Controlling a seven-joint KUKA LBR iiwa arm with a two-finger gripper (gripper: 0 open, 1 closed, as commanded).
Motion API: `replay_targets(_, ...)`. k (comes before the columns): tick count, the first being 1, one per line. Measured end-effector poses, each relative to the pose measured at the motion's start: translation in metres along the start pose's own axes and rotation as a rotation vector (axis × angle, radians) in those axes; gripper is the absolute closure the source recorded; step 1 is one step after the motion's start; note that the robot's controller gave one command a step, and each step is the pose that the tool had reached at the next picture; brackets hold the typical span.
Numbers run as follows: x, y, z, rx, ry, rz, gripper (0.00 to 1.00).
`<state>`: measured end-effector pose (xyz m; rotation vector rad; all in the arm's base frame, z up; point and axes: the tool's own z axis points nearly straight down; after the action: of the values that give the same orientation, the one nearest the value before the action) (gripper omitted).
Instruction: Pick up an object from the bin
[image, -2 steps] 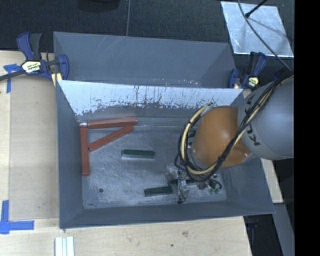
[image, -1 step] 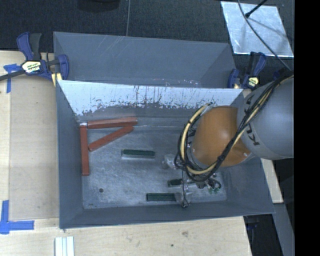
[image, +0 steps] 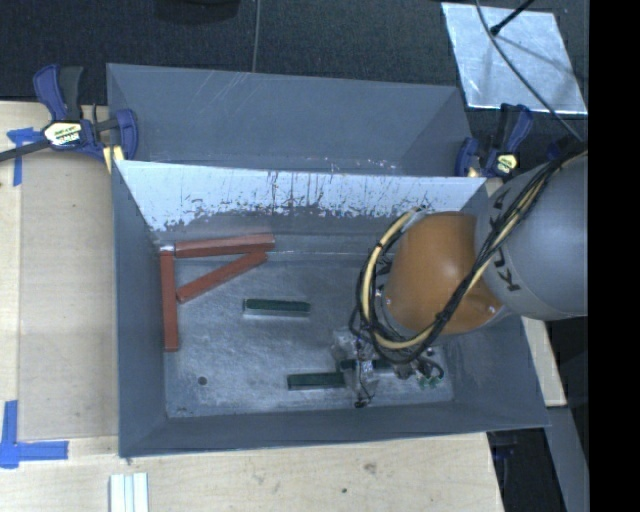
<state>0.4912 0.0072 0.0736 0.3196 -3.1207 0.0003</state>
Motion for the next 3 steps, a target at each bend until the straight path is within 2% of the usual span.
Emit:
replay_targets(1, -0.0020, -0.0003, 0.0013, 0.001, -0.010, 0.000, 0.00)
replay_targets(2, -0.0002, -0.0001, -0.0001, 0.000, -0.001, 0.000, 1.00)
replay_targets(3, -0.0021, -0.0004, 0.0013, 0.001, -0.010, 0.000, 0.00)
